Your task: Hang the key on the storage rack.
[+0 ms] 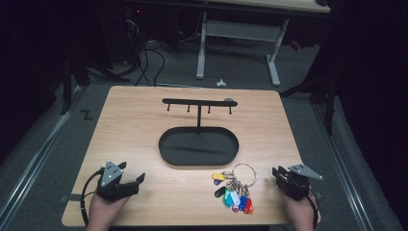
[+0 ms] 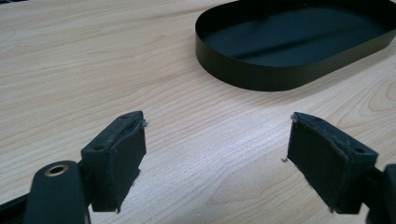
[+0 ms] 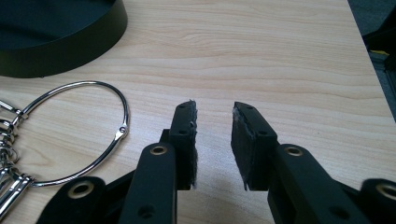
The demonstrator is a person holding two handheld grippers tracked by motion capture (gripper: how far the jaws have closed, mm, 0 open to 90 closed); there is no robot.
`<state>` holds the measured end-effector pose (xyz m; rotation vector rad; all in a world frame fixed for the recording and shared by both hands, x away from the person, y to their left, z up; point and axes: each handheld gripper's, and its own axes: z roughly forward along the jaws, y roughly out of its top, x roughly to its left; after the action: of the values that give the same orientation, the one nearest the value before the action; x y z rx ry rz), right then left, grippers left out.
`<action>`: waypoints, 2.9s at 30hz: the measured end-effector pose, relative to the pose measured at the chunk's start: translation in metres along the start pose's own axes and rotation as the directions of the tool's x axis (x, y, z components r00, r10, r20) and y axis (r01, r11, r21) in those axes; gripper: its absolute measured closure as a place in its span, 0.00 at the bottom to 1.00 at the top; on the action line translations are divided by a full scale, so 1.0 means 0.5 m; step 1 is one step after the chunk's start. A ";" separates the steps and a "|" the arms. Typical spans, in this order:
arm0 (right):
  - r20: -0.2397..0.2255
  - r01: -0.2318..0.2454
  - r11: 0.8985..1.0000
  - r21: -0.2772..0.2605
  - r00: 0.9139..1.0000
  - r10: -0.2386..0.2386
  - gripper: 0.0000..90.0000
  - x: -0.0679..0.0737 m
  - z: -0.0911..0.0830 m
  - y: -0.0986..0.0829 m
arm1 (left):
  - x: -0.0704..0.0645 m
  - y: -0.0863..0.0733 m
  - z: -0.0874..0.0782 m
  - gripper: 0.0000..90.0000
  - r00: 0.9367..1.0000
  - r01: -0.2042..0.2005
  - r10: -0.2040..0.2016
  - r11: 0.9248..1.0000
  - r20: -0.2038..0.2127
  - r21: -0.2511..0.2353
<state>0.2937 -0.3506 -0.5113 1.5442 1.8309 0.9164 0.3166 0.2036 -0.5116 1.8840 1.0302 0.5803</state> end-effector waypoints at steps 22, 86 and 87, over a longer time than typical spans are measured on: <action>-0.073 0.024 0.999 0.020 0.997 -0.023 0.73 0.009 -0.013 -0.012 | -0.003 0.020 0.019 0.25 0.998 0.041 -0.041 0.999 0.055 -0.005; -0.291 0.394 0.780 0.486 0.915 -0.281 0.63 0.128 0.055 0.118 | -0.015 0.012 0.024 0.26 0.997 -0.037 0.034 0.998 0.071 0.042; -0.280 0.375 0.778 0.504 0.923 -0.264 0.64 0.128 0.062 0.119 | -0.015 0.012 0.025 0.26 0.997 -0.038 0.035 0.998 0.072 0.042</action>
<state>0.3425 -0.2771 -0.4819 1.4034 2.5701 0.3953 0.3240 0.1901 -0.5125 1.9508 0.9718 0.5119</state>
